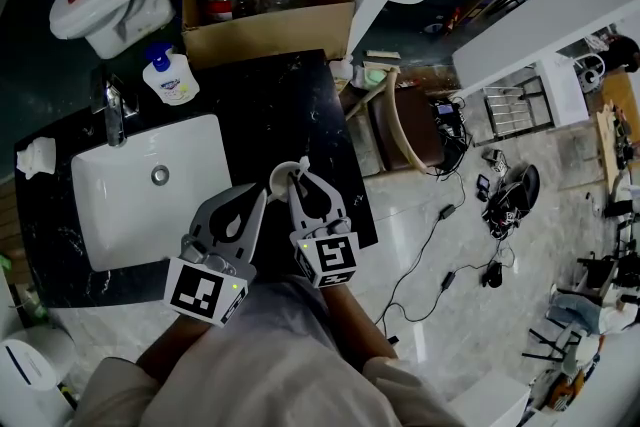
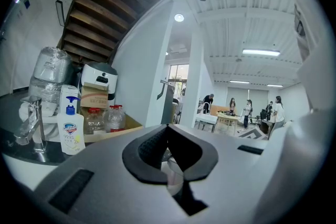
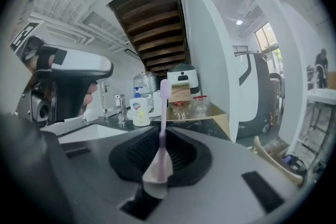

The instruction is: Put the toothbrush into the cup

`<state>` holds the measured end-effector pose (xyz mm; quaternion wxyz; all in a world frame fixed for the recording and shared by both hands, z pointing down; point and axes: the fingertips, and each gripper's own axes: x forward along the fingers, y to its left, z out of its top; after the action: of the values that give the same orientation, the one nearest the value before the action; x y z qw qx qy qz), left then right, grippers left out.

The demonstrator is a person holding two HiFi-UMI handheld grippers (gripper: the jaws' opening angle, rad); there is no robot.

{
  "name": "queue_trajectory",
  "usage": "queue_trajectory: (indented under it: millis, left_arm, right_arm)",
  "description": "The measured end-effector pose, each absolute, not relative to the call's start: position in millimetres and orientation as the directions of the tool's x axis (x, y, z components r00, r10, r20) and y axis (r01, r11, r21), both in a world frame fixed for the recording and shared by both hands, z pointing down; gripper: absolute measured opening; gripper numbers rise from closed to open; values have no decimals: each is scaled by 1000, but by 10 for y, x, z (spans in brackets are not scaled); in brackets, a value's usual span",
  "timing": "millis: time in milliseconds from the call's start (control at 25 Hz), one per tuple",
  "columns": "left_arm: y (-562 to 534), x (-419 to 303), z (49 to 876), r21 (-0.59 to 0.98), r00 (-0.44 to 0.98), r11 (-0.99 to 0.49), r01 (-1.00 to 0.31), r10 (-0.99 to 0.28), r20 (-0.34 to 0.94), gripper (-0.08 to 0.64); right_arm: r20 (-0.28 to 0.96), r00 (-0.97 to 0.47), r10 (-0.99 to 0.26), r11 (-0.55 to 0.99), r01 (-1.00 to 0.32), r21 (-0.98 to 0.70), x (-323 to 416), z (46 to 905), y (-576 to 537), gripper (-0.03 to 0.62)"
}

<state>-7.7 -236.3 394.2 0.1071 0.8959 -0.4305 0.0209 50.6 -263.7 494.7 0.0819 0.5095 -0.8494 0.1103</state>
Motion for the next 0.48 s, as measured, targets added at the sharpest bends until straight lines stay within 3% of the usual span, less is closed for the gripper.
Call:
queue_trajectory:
  millis: [480]
  left_arm:
    - [-2367,-76,3920,174,634,-612,-771,-764,122,8]
  right_arm:
    - [253,-466,-848,454,-885,-107,517,4927,-2644,84]
